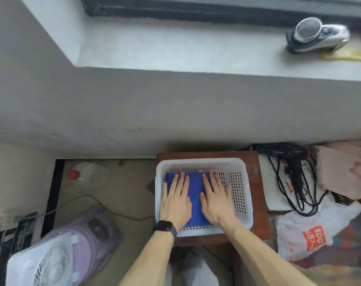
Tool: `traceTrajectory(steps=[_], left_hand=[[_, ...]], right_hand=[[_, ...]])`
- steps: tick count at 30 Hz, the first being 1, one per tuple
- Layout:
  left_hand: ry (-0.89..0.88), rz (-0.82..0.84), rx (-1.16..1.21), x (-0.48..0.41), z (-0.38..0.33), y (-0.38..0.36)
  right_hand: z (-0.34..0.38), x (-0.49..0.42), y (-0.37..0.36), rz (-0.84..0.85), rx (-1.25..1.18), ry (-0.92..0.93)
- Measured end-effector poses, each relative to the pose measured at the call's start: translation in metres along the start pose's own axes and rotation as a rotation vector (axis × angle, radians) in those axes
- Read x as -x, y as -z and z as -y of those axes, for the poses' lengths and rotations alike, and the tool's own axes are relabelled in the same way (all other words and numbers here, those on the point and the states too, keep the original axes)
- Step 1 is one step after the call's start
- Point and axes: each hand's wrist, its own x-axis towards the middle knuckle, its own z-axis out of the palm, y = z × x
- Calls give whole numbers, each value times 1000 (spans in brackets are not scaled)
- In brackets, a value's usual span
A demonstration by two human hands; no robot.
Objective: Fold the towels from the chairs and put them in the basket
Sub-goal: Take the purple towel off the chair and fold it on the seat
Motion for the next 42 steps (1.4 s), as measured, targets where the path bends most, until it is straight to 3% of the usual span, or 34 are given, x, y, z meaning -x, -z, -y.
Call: traceTrajectory(steps=[5,12,18,23,34,38,42], left_hand=[[79,-86,153,51,9,56],[393,-358,231,152,38,121],[740,-587,257,287,64,132],[1087,-816,286,438,70,111],[1882,-1144,296,769,-14,6],[2029,-1221,317,857,-39,-24],[2062,-1270,370,940,-39,-57]], right_hand=[[18,44,62,24,84,98],[91,103,126,-23,66,516],[179,176,127,-30,108,931],[257,262,89,-4,117,1301],[358,536,-39,355,199,1978],[368,637,-86,454,208,2093],[381,716,-140,512,222,2149]])
